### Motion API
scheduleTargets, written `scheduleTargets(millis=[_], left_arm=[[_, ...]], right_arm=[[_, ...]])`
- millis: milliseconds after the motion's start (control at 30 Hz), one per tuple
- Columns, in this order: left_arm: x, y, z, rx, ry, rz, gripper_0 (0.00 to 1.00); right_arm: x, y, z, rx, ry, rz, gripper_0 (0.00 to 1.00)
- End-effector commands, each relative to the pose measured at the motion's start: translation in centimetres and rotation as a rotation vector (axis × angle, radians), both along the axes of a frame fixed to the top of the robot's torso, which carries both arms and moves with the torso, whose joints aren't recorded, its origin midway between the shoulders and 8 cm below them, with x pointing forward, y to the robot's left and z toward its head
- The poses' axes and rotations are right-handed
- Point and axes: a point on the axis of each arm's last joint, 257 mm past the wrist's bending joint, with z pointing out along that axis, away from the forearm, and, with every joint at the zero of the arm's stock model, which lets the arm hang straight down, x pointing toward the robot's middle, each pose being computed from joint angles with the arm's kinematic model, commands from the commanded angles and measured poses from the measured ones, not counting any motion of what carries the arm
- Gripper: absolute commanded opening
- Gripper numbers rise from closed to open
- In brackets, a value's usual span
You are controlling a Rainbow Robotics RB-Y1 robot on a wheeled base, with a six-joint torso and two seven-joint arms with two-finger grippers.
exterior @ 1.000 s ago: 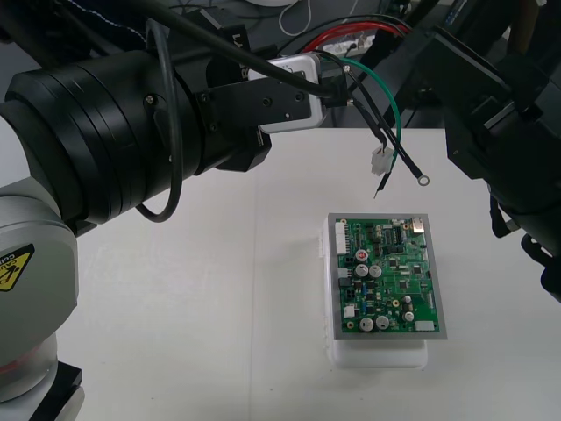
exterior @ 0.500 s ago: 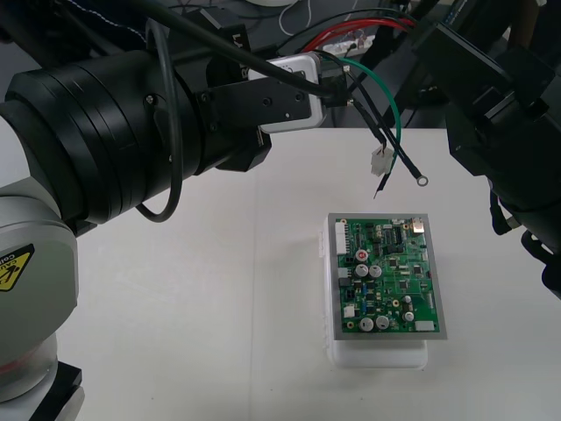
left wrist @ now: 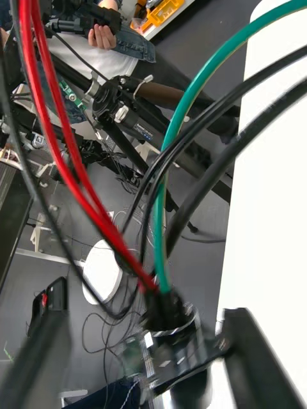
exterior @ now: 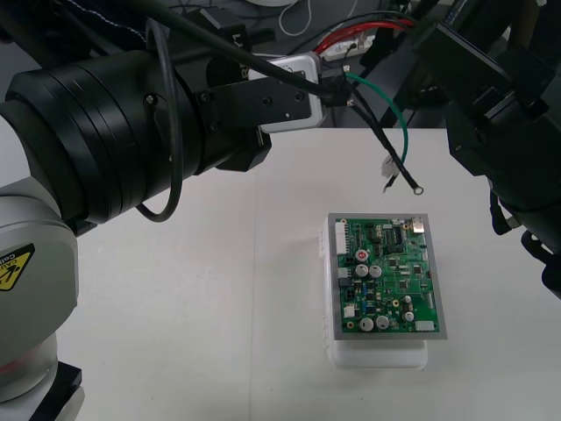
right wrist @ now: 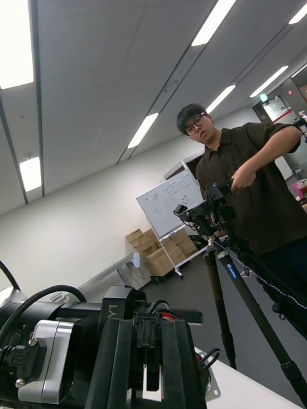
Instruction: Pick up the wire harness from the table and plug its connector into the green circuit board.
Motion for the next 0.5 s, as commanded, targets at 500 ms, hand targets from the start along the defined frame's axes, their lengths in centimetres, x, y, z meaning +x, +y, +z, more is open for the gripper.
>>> scheduleTargets(millis=[500], left_arm=[[0.4, 1.4, 1.8, -0.082, -0.017, 0.002, 1.00]], right_arm=[[-2.0, 0.9, 0.9, -0.046, -0.030, 0.055, 0.00]])
